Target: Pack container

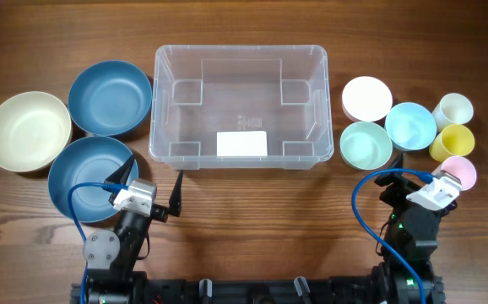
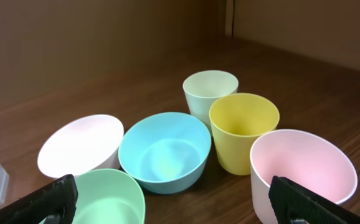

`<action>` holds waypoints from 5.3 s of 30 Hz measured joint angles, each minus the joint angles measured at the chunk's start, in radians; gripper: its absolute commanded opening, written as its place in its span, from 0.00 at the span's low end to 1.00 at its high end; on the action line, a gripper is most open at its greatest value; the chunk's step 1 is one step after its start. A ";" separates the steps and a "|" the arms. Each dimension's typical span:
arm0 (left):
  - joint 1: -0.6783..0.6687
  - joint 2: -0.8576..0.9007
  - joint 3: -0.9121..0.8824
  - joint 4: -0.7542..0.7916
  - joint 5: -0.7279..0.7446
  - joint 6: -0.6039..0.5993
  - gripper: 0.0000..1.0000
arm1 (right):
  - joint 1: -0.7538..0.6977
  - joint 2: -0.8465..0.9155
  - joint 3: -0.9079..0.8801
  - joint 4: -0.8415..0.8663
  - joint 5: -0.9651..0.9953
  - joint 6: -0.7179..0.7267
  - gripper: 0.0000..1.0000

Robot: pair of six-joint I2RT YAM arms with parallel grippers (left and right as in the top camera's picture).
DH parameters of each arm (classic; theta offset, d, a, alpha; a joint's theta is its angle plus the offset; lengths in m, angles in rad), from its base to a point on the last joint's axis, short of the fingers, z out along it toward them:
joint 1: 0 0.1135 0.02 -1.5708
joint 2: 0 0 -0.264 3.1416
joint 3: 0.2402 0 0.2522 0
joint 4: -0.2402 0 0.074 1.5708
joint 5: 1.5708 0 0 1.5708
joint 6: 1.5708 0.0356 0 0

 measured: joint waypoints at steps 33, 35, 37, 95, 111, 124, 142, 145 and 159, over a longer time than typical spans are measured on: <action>0.000 0.000 0.000 0.000 0.000 0.000 1.00 | -0.001 0.016 -0.014 0.636 -0.008 -0.338 1.00; 0.000 0.000 0.000 0.000 0.000 0.000 1.00 | -0.001 0.016 -0.014 0.707 -0.009 -0.365 1.00; 0.000 0.000 0.000 0.000 0.000 0.000 1.00 | -0.001 0.015 -0.014 0.746 -0.012 -0.383 1.00; 0.000 0.000 -0.001 0.000 0.000 0.000 1.00 | 0.005 0.018 -0.013 0.004 -0.103 -0.403 1.00; 0.000 0.000 -0.001 0.000 0.000 0.000 1.00 | 0.005 -0.232 -0.013 0.002 -0.103 -0.403 1.00; 0.000 0.000 0.010 0.017 0.007 -0.029 1.00 | 0.005 -0.232 -0.013 0.002 -0.103 -0.403 1.00; 0.000 0.482 1.100 -0.664 -0.183 -0.129 1.00 | 0.005 -0.232 -0.013 0.002 -0.107 -0.403 1.00; 0.000 0.483 1.103 -0.673 -0.187 -0.129 1.00 | 0.005 -0.232 -0.013 0.002 -0.107 -0.403 1.00; 0.000 0.605 1.110 -1.128 -0.726 -0.811 1.00 | 0.005 -0.232 -0.013 0.001 -0.108 -0.404 1.00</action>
